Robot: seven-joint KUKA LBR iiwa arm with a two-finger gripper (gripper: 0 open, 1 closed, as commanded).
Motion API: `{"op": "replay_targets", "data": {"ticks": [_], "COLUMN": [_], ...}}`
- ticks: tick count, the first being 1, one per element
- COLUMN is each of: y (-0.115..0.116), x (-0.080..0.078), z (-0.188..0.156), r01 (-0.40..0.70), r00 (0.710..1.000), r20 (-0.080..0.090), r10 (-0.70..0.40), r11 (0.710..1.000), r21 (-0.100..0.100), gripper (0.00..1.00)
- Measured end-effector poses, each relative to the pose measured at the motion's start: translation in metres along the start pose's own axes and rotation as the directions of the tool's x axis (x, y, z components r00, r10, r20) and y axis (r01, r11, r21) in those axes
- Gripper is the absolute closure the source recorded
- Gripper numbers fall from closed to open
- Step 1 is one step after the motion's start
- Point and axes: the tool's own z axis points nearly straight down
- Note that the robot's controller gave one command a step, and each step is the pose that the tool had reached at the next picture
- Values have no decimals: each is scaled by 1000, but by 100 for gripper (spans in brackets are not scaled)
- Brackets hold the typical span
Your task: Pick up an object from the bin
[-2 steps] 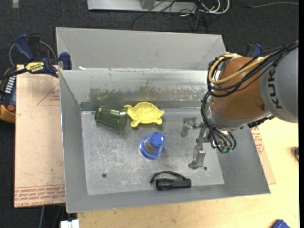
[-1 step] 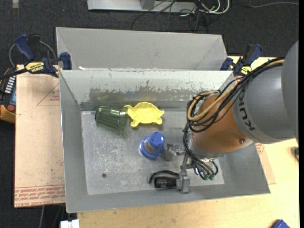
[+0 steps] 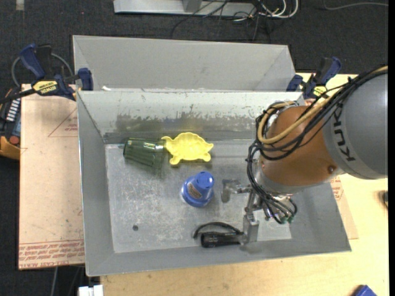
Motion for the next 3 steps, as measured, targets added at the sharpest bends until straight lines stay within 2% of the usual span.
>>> {"op": "replay_targets", "data": {"ticks": [1,2,3], "y": [53,16,0], "x": [-4,-4,-2], "z": [32,58,61], "r01": [-131,139,-66], "r00": [991,990,998], "r20": [4,26,6], "r10": [131,-139,66], "r11": [991,990,998], "r21": [-2,4,-3], "gripper": [0,0,100]}}
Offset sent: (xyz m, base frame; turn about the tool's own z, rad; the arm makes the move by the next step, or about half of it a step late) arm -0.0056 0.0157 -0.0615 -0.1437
